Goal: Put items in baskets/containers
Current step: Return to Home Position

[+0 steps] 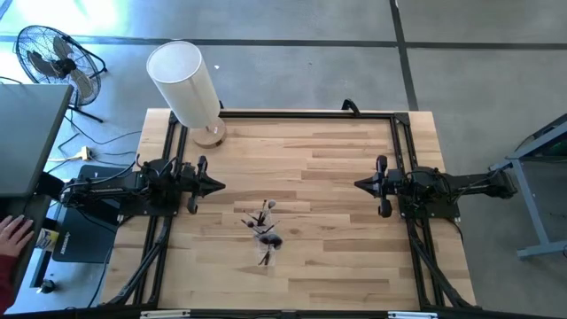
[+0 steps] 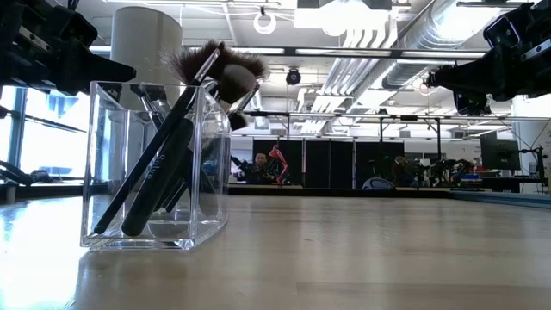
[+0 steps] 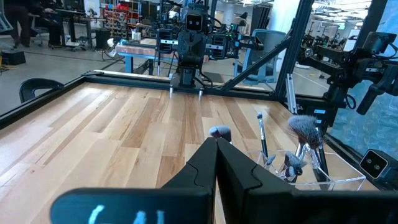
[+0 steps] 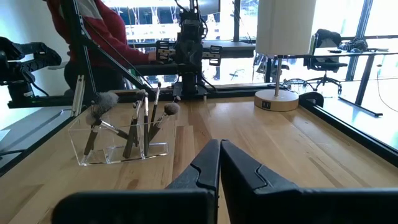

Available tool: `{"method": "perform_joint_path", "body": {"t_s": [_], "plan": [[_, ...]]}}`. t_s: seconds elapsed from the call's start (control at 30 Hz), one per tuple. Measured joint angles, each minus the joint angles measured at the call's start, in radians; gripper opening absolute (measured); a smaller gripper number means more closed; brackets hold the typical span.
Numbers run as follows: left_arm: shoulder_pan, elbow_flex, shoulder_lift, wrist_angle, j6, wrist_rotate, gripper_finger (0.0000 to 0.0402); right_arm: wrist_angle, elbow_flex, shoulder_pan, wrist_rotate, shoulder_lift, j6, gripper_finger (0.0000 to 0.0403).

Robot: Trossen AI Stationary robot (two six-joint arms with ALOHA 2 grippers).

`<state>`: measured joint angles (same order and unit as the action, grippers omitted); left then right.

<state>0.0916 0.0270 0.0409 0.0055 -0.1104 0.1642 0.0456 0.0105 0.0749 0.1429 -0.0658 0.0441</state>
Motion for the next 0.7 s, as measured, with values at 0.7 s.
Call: {"method": "perform_joint_path", "body": {"t_s": [0.7], "plan": [[0.000,0.000,0.000,0.000,0.000,0.000,0.0003,0.000,0.000,0.000,0.000,0.000,0.000,0.0008]]}}
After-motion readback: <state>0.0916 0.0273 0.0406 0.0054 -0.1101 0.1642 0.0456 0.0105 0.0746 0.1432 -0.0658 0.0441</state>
